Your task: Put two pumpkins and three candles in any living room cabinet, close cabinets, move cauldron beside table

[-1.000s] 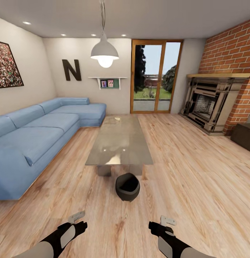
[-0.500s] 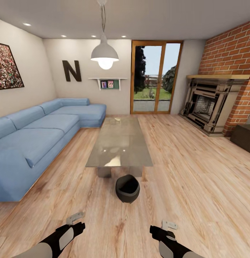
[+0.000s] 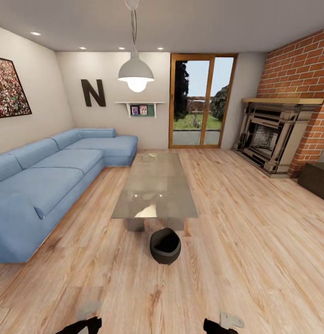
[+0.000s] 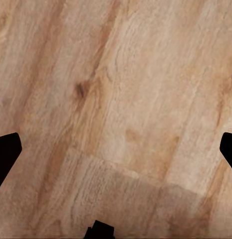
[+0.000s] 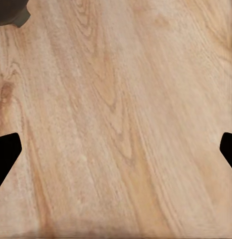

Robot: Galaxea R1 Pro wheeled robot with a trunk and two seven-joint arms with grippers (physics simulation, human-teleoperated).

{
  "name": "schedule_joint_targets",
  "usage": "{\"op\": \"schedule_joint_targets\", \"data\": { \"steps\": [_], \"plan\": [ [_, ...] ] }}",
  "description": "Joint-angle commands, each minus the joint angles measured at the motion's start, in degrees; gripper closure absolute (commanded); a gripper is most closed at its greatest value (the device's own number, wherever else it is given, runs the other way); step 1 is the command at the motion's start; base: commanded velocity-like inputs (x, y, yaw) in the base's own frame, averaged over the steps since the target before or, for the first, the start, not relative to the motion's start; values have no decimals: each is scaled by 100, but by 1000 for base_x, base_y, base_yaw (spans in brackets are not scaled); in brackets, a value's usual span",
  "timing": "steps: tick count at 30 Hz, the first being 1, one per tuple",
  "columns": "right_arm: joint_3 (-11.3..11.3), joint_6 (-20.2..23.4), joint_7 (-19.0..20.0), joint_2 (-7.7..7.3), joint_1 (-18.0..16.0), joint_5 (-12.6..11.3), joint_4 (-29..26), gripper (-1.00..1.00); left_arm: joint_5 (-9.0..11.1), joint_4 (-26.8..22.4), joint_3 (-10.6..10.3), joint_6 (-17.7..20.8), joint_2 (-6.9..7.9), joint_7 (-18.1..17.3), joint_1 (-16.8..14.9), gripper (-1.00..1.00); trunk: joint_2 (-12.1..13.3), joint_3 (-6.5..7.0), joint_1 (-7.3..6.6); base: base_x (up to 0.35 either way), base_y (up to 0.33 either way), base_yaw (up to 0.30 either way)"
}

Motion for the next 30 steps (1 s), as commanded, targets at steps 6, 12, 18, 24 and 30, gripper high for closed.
{"op": "schedule_joint_targets", "data": {
  "steps": [6,12,18,24,30],
  "plan": [
    [53,-163,-23,2,329,-40,11,-100,-172,12,-55,-166,38,19,368,-100,239,103,-133,0,0,0],
    [50,-291,-23,2,607,-43,19,-100,-432,22,-55,-504,9,17,708,-100,360,157,-199,0,0,0],
    [46,-444,-23,2,694,-48,28,-100,-462,23,-55,-548,82,12,948,-100,600,265,-331,0,0,0],
    [45,-514,-23,2,692,-46,70,-100,-474,26,-62,-726,131,10,1197,-100,841,373,-462,0,0,0],
    [52,-543,-23,2,697,-40,97,-100,-488,26,-64,-863,240,10,1386,-100,1082,480,-594,0,0,0]
  ]
}}
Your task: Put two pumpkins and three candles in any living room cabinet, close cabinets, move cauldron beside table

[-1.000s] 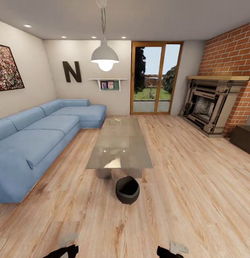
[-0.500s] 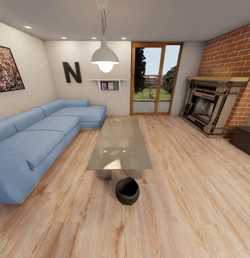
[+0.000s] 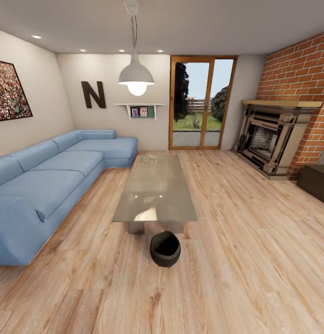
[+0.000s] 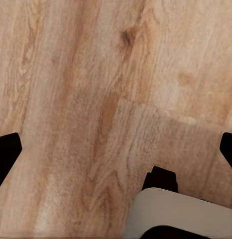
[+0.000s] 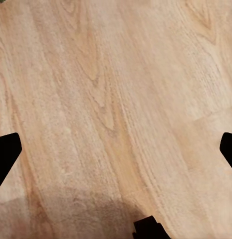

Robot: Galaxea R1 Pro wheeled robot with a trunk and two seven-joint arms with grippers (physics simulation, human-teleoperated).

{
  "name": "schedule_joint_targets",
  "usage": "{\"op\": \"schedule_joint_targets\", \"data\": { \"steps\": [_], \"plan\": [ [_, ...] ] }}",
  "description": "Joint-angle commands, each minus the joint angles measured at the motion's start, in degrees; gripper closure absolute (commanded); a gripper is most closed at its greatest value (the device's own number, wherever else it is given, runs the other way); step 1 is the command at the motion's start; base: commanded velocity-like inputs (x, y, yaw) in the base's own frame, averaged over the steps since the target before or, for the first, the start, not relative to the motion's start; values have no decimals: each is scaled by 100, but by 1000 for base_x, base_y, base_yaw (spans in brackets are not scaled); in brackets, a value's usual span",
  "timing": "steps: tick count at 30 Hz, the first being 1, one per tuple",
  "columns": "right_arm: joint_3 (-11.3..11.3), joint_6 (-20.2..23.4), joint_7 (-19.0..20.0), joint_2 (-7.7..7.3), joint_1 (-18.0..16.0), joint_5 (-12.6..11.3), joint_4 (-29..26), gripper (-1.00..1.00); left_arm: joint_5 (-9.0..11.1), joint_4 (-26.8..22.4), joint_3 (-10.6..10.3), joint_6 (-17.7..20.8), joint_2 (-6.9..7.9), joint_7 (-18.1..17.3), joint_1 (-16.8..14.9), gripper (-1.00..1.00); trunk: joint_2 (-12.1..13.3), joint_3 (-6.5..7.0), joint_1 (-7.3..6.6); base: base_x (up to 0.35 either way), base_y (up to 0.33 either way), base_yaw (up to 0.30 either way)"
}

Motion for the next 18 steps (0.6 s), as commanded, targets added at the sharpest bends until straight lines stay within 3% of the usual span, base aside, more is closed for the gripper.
{"op": "schedule_joint_targets", "data": {
  "steps": [1,18],
  "plan": [
    [47,-34,-28,2,-2,-32,2,-100,42,-2,-51,-57,8,16,42,-100,38,13,-23,0,0,0],
    [48,-106,-28,2,8,-32,197,-100,40,-2,-51,-247,33,16,295,-100,720,318,-396,0,0,0]
  ]
}}
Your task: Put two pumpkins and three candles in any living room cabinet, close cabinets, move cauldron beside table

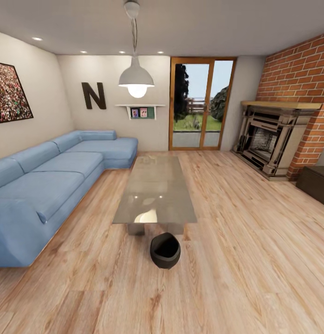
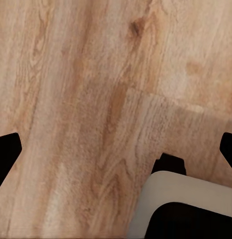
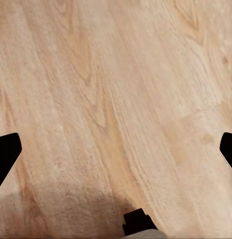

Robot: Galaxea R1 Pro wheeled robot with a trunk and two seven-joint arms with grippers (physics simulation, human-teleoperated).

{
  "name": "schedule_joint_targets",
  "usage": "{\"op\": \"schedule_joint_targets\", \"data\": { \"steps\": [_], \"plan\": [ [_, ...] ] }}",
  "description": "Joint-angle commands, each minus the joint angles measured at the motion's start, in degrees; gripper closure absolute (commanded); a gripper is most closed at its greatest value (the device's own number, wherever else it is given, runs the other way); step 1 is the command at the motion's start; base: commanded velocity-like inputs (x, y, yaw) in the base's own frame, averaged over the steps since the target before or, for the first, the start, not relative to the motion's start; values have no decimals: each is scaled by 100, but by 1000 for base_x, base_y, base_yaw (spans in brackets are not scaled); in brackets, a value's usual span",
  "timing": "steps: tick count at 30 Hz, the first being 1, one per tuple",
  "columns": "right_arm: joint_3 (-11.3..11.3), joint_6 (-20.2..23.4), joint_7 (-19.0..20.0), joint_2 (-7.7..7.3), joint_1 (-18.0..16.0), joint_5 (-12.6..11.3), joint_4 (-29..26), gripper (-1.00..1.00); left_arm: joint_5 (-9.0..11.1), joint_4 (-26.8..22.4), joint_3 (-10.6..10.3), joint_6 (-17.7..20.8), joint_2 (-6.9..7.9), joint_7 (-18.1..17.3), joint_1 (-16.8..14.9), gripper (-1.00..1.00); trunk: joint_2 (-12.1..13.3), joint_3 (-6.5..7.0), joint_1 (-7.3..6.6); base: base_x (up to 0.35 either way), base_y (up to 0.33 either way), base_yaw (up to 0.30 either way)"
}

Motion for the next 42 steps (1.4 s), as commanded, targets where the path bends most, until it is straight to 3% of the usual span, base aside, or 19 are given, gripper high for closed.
{"op": "schedule_joint_targets", "data": {
  "steps": [1,12,23,29,36,42],
  "plan": [
    [46,-19,-12,5,-7,-28,45,-100,38,-1,-50,-17,0,17,36,-100,38,12,-23,0,0,0],
    [49,-18,-21,6,-6,-28,78,-100,36,-2,-51,-117,-10,17,130,-100,479,210,-264,0,0,0],
    [49,40,-22,5,-5,-6,61,-100,52,-13,-57,-100,-7,85,135,-100,479,210,-264,0,0,0],
    [49,213,-29,6,0,1,64,-100,79,-13,-54,-102,220,63,151,-100,479,210,-264,0,0,0],
    [49,264,-21,9,2,-4,24,-100,103,-7,-37,-108,3,44,154,-100,479,210,-264,0,0,0],
    [49,279,-21,5,2,-5,42,-100,108,-6,-33,-106,-20,43,153,-100,479,210,-264,0,0,0]
  ]
}}
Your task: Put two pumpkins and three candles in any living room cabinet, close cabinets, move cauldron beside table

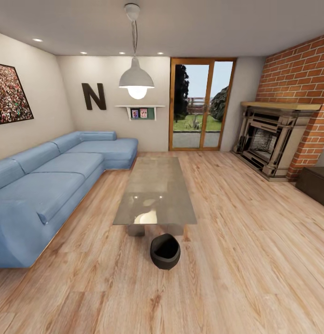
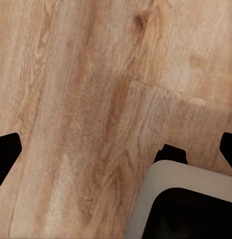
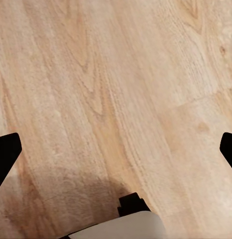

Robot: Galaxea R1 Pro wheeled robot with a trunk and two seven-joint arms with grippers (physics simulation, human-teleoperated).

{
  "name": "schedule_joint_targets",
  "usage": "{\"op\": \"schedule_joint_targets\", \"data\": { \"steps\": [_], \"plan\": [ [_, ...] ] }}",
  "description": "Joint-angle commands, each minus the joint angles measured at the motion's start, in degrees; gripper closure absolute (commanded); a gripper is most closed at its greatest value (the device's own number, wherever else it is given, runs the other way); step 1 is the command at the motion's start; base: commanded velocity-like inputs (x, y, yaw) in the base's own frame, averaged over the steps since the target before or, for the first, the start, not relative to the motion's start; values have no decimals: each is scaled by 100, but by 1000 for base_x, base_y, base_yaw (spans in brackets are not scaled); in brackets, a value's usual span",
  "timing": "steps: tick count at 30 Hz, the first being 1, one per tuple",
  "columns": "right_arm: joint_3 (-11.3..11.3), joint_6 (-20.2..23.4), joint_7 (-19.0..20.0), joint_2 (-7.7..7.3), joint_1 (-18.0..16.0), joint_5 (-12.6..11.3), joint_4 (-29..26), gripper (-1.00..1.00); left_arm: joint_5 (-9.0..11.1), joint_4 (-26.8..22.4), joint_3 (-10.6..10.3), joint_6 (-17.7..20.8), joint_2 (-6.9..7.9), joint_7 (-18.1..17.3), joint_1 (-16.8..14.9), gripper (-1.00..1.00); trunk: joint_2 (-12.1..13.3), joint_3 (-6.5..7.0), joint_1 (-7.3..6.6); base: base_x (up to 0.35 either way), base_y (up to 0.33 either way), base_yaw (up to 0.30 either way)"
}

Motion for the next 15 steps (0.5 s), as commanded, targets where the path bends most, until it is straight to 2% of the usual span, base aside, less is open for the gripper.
{"op": "schedule_joint_targets", "data": {
  "steps": [1,15],
  "plan": [
    [45,-22,-7,5,-7,-32,14,-100,37,-3,-49,-10,-2,17,-2,-100,-4,-7,0,0,0,0],
    [47,-21,-7,4,-7,-31,16,-100,39,-3,-48,-9,-6,17,-2,-100,-4,-7,0,0,0,0]
  ]
}}
